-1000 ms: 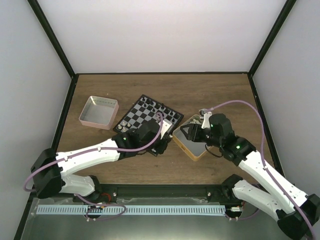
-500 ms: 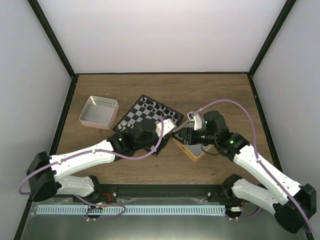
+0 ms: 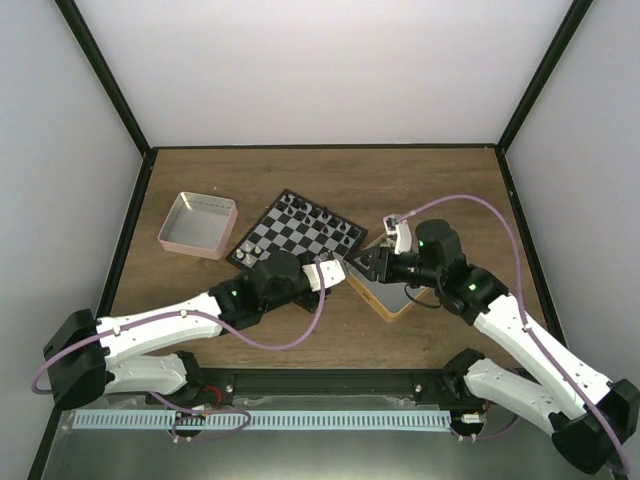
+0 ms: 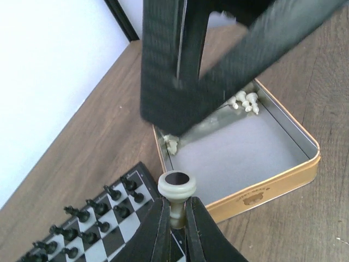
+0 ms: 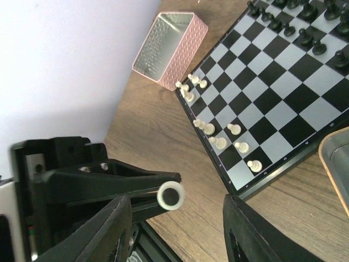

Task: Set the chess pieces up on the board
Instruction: Place the chess piece on the chessboard.

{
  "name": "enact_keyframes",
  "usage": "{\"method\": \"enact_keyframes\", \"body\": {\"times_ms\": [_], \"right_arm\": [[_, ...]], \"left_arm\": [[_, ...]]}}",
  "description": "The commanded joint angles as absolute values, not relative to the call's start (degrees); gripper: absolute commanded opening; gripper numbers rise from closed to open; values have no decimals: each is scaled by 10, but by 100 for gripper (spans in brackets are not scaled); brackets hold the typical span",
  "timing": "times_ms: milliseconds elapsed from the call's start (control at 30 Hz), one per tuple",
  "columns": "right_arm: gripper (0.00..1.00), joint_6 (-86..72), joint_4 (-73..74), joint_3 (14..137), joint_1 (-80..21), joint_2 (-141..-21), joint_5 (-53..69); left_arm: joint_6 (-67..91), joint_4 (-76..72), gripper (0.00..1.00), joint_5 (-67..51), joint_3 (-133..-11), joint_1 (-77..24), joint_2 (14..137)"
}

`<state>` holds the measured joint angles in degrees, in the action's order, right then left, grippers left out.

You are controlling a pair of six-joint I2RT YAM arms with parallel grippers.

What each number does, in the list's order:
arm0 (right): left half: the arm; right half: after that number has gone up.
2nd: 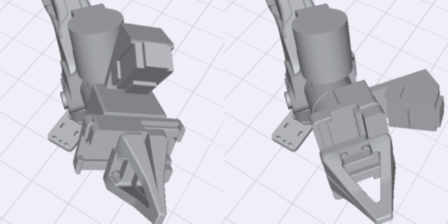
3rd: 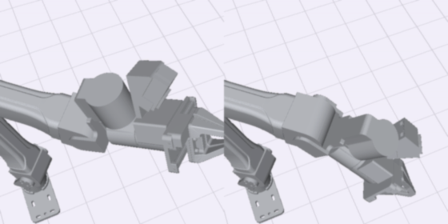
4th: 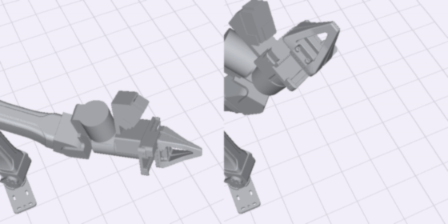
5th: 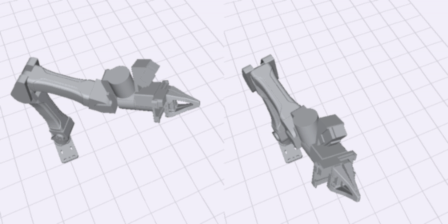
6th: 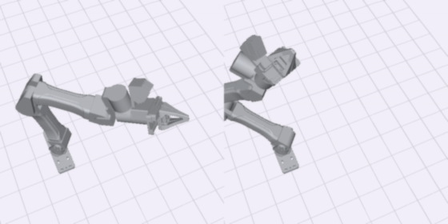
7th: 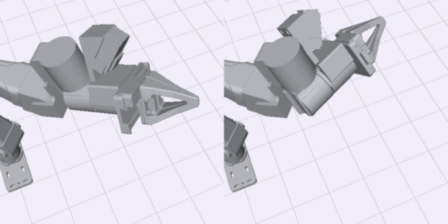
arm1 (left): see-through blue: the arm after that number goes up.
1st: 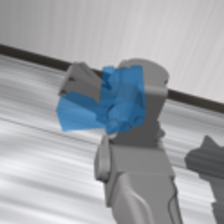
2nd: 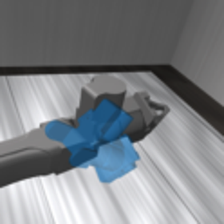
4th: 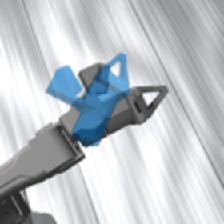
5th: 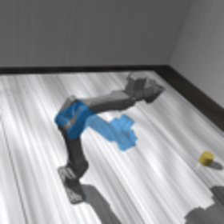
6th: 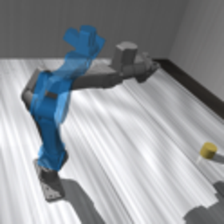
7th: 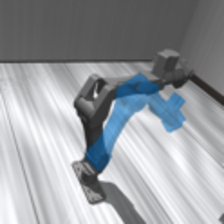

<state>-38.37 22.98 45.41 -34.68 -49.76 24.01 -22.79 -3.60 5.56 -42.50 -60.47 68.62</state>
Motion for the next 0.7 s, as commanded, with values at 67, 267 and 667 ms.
{"method": "enact_keyframes", "body": {"times_ms": [67, 267, 667], "right_arm": [[48, -354, 223, 482, -345, -536, 305], [42, -350, 220, 483, -345, -551, 305], [23, -367, 183, 454, -345, -560, 366]], "left_arm": [[-287, -73, 6, 37, -433, -606, 689], [-292, -67, 6, 26, -435, -607, 692], [-297, -65, 7, 8, -439, -608, 686]]}}
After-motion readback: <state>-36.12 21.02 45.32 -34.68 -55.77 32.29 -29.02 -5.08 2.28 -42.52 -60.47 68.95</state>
